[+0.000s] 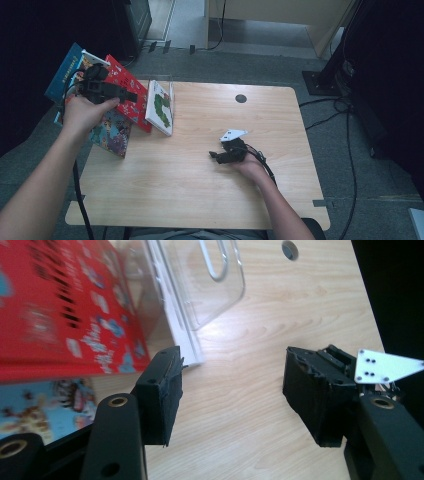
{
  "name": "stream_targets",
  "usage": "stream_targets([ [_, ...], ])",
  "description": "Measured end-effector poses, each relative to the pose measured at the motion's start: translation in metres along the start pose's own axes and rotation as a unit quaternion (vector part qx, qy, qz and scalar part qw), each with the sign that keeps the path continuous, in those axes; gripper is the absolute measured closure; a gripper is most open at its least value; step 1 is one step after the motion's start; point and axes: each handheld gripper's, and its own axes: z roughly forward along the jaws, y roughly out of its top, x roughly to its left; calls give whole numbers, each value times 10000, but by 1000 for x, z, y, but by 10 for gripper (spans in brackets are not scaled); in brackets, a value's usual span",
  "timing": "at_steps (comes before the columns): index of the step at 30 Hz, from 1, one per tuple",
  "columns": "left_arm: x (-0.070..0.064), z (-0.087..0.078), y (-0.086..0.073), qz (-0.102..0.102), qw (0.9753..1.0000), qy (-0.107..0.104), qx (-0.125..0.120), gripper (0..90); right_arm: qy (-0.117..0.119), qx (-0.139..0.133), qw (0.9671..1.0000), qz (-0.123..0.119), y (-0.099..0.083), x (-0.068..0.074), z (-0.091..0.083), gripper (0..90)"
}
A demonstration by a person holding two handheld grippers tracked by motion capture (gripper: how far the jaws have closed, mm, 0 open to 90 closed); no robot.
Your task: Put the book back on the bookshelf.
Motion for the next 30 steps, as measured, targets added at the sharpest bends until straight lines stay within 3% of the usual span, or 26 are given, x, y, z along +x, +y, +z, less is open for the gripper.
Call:
stream_targets([
  [13, -22, 45, -28, 350, 9987, -185, 322, 409, -2, 2, 10000, 4, 0, 0, 0, 287],
  [15, -25, 51, -33, 299, 9983, -371, 321, 409, 0, 3, 10000, 5, 0, 0, 0, 287],
  [21, -33, 70, -47, 404, 9965, -573, 465, 409, 0, 1, 10000, 3, 0, 0, 0, 287],
  [30, -39, 104, -71, 563, 9934, -711, 699, 406, 0, 1, 10000, 1, 0, 0, 0, 287],
])
